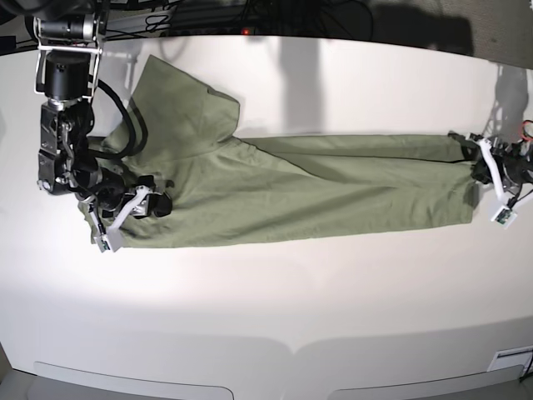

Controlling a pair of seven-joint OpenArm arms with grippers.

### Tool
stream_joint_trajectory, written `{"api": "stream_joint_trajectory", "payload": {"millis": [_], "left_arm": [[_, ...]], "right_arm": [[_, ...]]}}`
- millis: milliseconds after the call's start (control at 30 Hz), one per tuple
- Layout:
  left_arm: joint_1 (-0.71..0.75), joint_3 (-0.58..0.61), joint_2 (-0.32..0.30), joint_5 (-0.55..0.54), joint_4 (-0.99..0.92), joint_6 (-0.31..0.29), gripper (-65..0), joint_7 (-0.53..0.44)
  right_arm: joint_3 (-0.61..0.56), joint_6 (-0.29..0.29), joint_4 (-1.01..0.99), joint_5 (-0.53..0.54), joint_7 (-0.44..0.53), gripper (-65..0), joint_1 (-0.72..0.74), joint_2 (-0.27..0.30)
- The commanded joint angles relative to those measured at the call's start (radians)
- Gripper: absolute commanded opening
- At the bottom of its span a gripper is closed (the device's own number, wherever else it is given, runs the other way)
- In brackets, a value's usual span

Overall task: Fold the T-shirt properly
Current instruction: 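Grasp the shirt end with the left gripper while the right holds, then pull the shirt end outward with the left gripper to straighten the strip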

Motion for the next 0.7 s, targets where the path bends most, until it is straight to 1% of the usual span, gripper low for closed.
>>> {"api": "stream_joint_trajectory", "payload": {"millis": [0, 100, 200, 300, 367, 467, 567, 600, 667], "left_arm": [[-0.012, -0.01, -0.028, -0.014, 0.016, 0.002, -65.0, -0.003], [-0.007, -0.01, -0.032, -0.036, 0.016, 0.002, -65.0, 0.005], [-0.005, -0.01, -0.032, -0.062, 0.016, 0.002, -65.0, 0.061], [-0.005, -0.01, -0.033, -0.06, 0.016, 0.002, -65.0, 0.09], [-0.005, -0.01, -0.035, -0.058, 0.016, 0.002, -65.0, 0.089], [-0.005, -0.01, -0.035, 0.009, 0.016, 0.001, -65.0, 0.059], [-0.005, -0.01, -0.035, 0.113, 0.016, 0.002, -65.0, -0.022], [-0.005, -0.01, -0.035, 0.141, 0.015, 0.002, -63.7, -0.048], [-0.005, -0.01, -0.035, 0.177, 0.015, 0.002, -50.5, -0.086]], "right_arm": [[0.0, -0.04, -0.008, -0.074, -0.074, -34.9, -0.008, 0.014], [0.0, -0.04, -0.008, -0.073, -0.074, -34.9, -0.008, 0.014], [0.0, -0.04, -0.008, -0.073, -0.074, -34.9, -0.008, 0.013], [0.0, -0.04, -0.008, -0.073, -0.074, -34.9, -0.008, 0.014], [0.0, -0.04, -0.008, -0.073, -0.074, -34.9, -0.008, 0.013], [0.0, -0.04, -0.008, -0.073, -0.074, -34.9, -0.008, 0.014], [0.0, -0.04, -0.008, -0.073, -0.075, -34.9, -0.008, 0.013], [0.0, -0.04, -0.008, -0.073, -0.075, -34.9, -0.008, 0.014], [0.0, -0.039, -0.008, -0.073, -0.075, -34.9, -0.008, 0.013]]}}
